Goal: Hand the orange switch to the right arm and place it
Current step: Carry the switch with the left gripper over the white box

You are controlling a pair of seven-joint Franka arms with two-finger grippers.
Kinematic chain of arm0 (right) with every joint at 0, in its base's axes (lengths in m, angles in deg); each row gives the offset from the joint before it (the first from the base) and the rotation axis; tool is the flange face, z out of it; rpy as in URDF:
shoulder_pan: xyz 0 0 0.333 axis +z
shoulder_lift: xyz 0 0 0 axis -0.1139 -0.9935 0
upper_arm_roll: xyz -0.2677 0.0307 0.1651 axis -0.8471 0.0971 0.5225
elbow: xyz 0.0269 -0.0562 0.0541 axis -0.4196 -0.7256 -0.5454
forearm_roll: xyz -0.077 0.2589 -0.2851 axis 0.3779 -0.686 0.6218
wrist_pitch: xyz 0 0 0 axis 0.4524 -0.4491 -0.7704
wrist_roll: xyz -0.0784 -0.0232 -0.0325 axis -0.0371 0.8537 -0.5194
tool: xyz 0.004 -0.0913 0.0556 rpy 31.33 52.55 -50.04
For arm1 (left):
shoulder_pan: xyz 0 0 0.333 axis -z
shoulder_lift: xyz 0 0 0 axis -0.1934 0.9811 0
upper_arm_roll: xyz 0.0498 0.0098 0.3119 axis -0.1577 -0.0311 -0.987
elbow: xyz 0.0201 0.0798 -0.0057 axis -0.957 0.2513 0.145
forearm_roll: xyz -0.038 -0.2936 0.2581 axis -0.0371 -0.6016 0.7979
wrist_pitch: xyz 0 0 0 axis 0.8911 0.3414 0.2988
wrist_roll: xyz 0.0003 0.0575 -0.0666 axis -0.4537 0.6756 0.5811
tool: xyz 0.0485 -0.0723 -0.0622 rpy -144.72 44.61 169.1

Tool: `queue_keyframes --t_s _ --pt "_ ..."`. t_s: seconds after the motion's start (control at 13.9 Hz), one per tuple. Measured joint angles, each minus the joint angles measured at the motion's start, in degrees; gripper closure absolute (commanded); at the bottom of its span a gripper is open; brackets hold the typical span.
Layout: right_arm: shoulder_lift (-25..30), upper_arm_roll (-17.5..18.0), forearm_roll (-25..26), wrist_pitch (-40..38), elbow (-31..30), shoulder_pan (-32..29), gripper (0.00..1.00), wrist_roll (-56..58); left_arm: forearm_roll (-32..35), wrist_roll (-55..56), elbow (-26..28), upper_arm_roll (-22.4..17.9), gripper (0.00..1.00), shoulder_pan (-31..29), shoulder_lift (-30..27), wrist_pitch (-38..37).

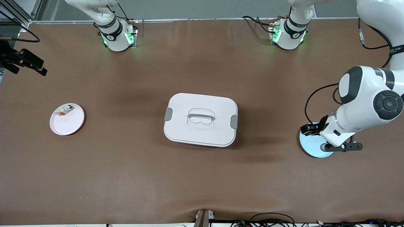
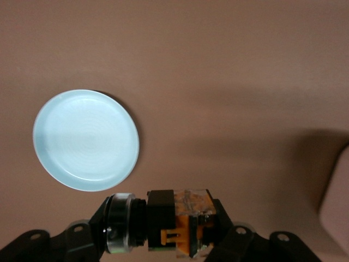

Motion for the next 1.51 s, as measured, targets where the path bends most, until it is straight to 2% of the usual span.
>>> queue_keyframes --t_s 0.36,0.87,1.08,1.51 --pt "-1.5 0.0 0.0 0.1 0.4 0.0 0.0 0.0 -1.7 13.6 -3.2 7.3 0.77 0.0 -0.8 -3.5" --pt "-4.5 -0.1 0.2 0.3 2.3 -0.2 0.0 0.0 -4.0 35.4 -3.1 15.2 0.74 0.9 -1.8 -4.1" --pt "-5.6 -0.2 0.5 0.3 2.5 -0.2 0.0 0.0 -6.0 47.9 -3.1 16.4 0.74 3.6 -1.5 -2.9" --pt "-9.0 -0.1 0.6 0.8 3.9 -0.2 0.0 0.0 -8.6 75.7 -3.1 16.6 0.74 9.6 -0.5 4.2"
